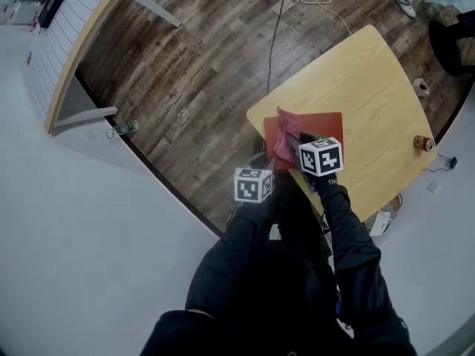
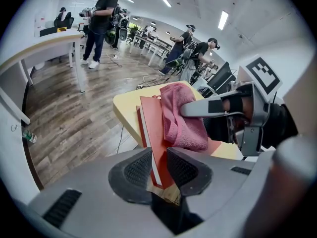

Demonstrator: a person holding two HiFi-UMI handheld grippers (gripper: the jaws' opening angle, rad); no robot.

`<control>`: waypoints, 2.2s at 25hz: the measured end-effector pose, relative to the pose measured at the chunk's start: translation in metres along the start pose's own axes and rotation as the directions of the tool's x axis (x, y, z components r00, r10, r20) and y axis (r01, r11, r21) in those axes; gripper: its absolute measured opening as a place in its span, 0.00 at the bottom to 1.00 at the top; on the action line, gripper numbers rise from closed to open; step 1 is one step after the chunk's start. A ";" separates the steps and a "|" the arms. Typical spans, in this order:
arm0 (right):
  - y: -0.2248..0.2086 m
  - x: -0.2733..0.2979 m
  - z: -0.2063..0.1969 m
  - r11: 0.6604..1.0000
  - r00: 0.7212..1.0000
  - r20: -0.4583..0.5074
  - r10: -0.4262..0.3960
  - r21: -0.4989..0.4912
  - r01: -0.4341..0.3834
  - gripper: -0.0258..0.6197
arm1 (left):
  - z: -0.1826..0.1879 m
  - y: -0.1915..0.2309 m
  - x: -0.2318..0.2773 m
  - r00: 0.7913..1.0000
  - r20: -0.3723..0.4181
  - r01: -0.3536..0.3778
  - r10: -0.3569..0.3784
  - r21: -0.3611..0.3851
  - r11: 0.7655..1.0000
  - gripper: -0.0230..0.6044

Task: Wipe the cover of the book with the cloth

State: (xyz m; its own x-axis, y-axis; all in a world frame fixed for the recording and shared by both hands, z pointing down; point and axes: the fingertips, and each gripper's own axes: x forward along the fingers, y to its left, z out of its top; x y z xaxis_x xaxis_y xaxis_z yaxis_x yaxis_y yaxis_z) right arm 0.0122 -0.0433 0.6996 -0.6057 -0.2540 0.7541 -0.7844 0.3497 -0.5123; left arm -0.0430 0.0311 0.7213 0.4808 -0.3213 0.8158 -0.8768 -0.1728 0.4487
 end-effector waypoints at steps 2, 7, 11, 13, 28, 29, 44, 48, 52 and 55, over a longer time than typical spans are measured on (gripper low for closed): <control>-0.006 -0.003 -0.001 1.000 1.000 -0.002 -0.011 -0.005 0.011 0.16 | 0.000 0.000 0.000 1.000 -0.001 -0.002 0.002 0.000 1.000 0.22; -0.019 -0.013 -0.003 1.000 1.000 0.004 -0.030 -0.003 0.030 0.16 | 0.000 -0.001 0.001 1.000 -0.002 -0.003 0.003 0.004 1.000 0.22; -0.030 -0.021 -0.005 0.999 0.999 0.007 -0.046 -0.001 0.046 0.16 | 0.001 -0.002 0.000 1.000 -0.003 -0.005 0.005 0.008 1.000 0.22; -0.035 -0.024 -0.006 0.999 0.999 0.009 -0.053 0.001 0.053 0.16 | 0.001 -0.001 0.000 1.000 -0.003 -0.006 0.006 0.009 1.000 0.22; -0.087 -0.063 -0.015 0.991 0.990 0.028 -0.135 0.029 0.134 0.16 | 0.000 -0.002 0.001 1.000 0.006 -0.016 0.016 0.003 1.000 0.22; -0.090 -0.066 -0.016 0.990 0.990 0.029 -0.139 0.033 0.138 0.16 | 0.000 -0.002 0.001 1.000 0.007 -0.017 0.017 0.003 1.000 0.22; -0.114 -0.093 -0.022 0.981 0.981 0.051 -0.186 0.062 0.183 0.16 | -0.002 0.000 0.001 1.000 0.012 -0.016 0.016 -0.011 1.000 0.21; -0.090 -0.098 -0.018 0.988 0.986 0.063 -0.152 0.012 0.151 0.16 | -0.002 -0.001 0.001 1.000 0.012 -0.012 0.012 -0.013 1.000 0.21; -0.050 -0.096 -0.015 0.998 0.995 0.076 -0.058 -0.003 0.059 0.16 | 0.000 -0.003 0.001 1.000 0.009 -0.011 0.011 -0.018 1.000 0.21; -0.020 -0.085 -0.020 1.000 0.998 0.066 0.003 -0.029 -0.001 0.16 | -0.001 -0.002 0.001 1.000 0.009 -0.006 0.006 -0.019 1.000 0.21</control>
State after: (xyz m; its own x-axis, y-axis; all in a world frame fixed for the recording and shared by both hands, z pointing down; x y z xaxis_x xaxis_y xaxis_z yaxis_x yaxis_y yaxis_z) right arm 0.0819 -0.0105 0.6539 -0.6153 -0.3118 0.7240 -0.7797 0.3759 -0.5008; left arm -0.0407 0.0320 0.7210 0.4751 -0.3309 0.8153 -0.8796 -0.1535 0.4503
